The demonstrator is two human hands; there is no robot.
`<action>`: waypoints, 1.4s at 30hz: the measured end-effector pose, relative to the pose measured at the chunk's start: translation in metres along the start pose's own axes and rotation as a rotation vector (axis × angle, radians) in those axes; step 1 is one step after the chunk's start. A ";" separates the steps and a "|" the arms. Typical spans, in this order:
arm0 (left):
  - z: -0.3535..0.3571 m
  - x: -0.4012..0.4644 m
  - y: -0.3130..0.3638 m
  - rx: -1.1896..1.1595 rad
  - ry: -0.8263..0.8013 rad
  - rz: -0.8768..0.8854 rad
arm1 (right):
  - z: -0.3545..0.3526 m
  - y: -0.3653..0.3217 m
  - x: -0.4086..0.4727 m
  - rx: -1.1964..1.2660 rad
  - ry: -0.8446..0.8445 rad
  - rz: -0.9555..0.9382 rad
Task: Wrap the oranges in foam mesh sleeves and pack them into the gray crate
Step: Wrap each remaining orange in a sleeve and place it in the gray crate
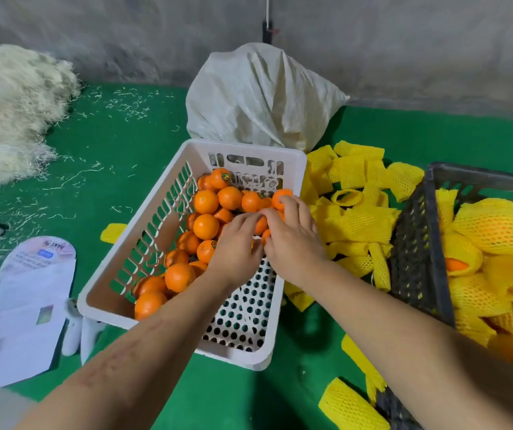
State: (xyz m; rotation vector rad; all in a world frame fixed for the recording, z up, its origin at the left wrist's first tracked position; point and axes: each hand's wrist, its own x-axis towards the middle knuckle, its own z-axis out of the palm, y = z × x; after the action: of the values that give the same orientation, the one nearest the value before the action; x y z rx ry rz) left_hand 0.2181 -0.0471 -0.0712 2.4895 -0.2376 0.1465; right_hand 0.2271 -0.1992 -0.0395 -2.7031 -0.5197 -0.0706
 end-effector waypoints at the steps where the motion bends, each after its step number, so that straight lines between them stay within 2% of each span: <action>1: -0.005 0.006 -0.009 0.036 0.021 -0.025 | 0.004 -0.004 0.013 -0.048 -0.032 -0.032; 5: -0.016 0.030 -0.053 0.266 -0.018 -0.128 | 0.028 -0.013 0.072 -0.305 -0.233 -0.051; 6: -0.016 0.036 -0.063 0.322 -0.035 -0.150 | 0.034 -0.013 0.087 -0.307 -0.277 -0.024; 10: -0.018 0.073 -0.109 0.455 -0.113 -0.240 | 0.057 0.005 0.148 0.091 -0.402 0.237; 13: -0.012 0.094 -0.138 0.445 -0.277 -0.323 | 0.082 0.026 0.173 0.140 -0.440 0.383; 14: -0.009 0.095 -0.143 0.415 -0.312 -0.342 | 0.090 0.029 0.179 0.108 -0.485 0.391; 16: -0.004 0.091 -0.149 0.403 -0.275 -0.310 | 0.105 0.030 0.187 0.045 -0.540 0.352; 19: -0.005 0.097 -0.155 0.417 -0.160 -0.291 | 0.112 0.027 0.194 0.087 -0.502 0.307; 21: -0.008 0.105 -0.157 0.446 -0.149 -0.307 | 0.109 0.021 0.190 0.087 -0.505 0.277; 23: -0.009 0.107 -0.160 0.448 -0.161 -0.306 | 0.101 0.011 0.182 -0.023 -0.562 0.222; 27: -0.011 0.089 -0.149 0.420 -0.255 -0.225 | 0.088 -0.023 0.152 -0.043 -0.827 0.102; 30: -0.015 0.074 -0.114 0.579 -0.454 -0.088 | 0.074 -0.048 0.128 -0.155 -1.090 0.047; 32: -0.020 0.066 -0.090 0.630 -0.558 0.014 | 0.051 -0.050 0.128 -0.132 -1.306 0.069; 34: -0.034 0.063 -0.077 0.480 -0.634 0.110 | 0.023 -0.038 0.143 -0.084 -1.440 0.111; 35: -0.045 0.065 -0.074 0.311 -0.671 0.105 | 0.012 -0.029 0.152 -0.060 -1.419 0.107; 36: -0.058 0.071 -0.076 0.140 -0.707 0.060 | 0.003 -0.020 0.162 -0.034 -1.316 0.090; 37: -0.066 0.080 -0.083 0.066 -0.681 0.026 | -0.001 -0.012 0.173 -0.016 -1.127 0.077; 39: -0.073 0.107 -0.104 0.182 -0.419 -0.015 | 0.007 0.004 0.194 -0.001 -0.663 0.076; 40: -0.071 0.121 -0.117 0.277 -0.291 -0.063 | 0.016 0.010 0.202 -0.004 -0.501 0.106; 41: -0.066 0.134 -0.129 0.363 -0.244 -0.132 | 0.029 0.018 0.210 -0.032 -0.442 0.153; 42: -0.059 0.145 -0.139 0.419 -0.277 -0.200 | 0.042 0.025 0.215 -0.082 -0.450 0.205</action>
State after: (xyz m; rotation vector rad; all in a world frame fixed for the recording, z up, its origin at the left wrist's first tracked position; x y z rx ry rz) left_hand 0.3854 0.0784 -0.0820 2.9305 -0.0736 -0.2592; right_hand 0.4351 -0.1303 -0.0619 -2.8385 -0.3637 0.5948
